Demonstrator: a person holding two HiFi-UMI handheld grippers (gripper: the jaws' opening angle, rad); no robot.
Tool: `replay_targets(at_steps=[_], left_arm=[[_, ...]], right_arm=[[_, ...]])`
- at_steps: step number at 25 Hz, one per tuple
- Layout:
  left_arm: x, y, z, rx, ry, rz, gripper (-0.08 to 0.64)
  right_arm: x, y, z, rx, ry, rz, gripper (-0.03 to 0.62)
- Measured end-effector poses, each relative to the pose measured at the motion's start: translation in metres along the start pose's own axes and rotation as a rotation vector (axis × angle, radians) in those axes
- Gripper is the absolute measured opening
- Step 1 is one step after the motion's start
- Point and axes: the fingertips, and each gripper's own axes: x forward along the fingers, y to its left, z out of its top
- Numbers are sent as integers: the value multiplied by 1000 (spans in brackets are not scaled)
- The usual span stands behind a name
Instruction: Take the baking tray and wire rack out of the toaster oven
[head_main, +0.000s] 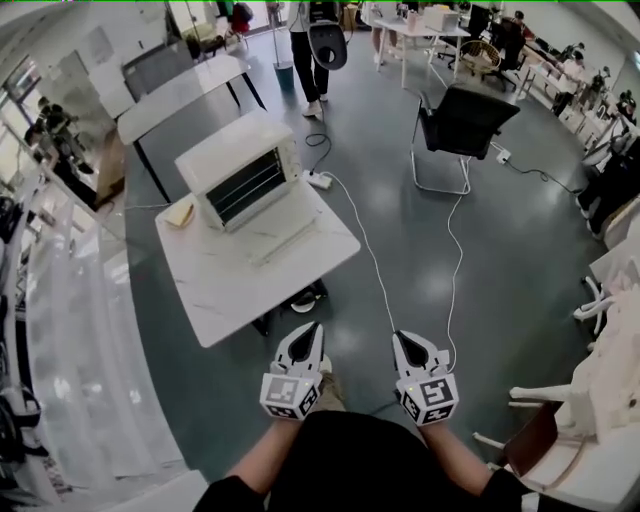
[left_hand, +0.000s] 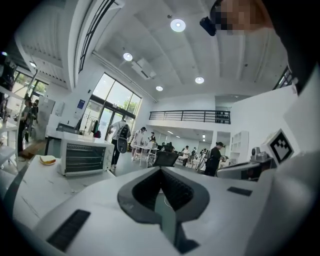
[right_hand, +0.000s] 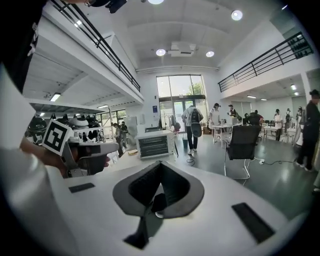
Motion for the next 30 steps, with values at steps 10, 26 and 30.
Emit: replay_targets(at_steps=[10,26,30], left_arm=[[72,148,16,-87,22,39,18],[71,272,36,-277,-37,165,18],[72,292,44,-278,-70,242,18]], right_arm=[[169,27,53,-29,45,87,21],[309,89,91,-2,91,230,21],[340,91,100,-10,92,256,21]])
